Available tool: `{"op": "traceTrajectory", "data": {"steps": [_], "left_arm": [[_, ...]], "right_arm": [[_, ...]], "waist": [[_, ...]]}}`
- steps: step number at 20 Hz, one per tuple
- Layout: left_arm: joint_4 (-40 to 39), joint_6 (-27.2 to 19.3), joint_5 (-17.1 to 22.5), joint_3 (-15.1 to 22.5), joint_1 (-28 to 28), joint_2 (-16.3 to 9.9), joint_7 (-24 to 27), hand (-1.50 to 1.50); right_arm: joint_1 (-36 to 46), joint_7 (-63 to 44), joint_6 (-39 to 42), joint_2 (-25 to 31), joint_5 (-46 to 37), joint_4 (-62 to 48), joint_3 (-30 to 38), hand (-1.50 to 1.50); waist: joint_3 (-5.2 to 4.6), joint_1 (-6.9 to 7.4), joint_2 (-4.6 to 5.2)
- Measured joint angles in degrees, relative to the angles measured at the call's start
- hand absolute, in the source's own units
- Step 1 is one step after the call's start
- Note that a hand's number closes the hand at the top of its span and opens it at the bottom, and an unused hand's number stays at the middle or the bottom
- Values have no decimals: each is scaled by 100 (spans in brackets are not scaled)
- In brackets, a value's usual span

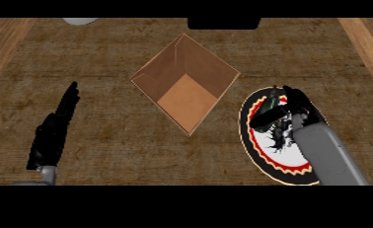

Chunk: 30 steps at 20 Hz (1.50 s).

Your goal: Pick the eggplant from the plate and place it in the cardboard box

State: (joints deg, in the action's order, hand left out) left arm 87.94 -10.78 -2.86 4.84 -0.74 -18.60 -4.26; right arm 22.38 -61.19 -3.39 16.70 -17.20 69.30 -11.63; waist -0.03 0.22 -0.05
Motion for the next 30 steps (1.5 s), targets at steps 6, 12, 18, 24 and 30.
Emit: {"op": "traceTrajectory", "data": {"steps": [6, 12, 18, 24, 30], "left_arm": [[4, 166, -93, -129, 107, 63, -116, 0], [178, 280, -179, -207, 33, 116, -209, 0], [211, 314, -287, -252, -34, 234, -166, 0], [141, 326, -347, -280, -17, 311, -146, 0], [151, 318, -360, -281, -137, 331, -51, 0]], "right_arm": [[-27, 144, 82, -162, -123, -195, 185, 150], [103, 218, 10, -182, -728, -380, 158, 150], [95, 338, -133, -106, -1394, -436, 97, 150], [-5, 1285, 106, 272, -1903, -107, -408, 150], [-158, 3507, 329, 1314, -2346, 590, -1177, 150]], "waist": [[-27, -3, -25], [-50, -4, -38], [-30, 6, -34], [-4, -11, -14], [6, -34, -24]]}}
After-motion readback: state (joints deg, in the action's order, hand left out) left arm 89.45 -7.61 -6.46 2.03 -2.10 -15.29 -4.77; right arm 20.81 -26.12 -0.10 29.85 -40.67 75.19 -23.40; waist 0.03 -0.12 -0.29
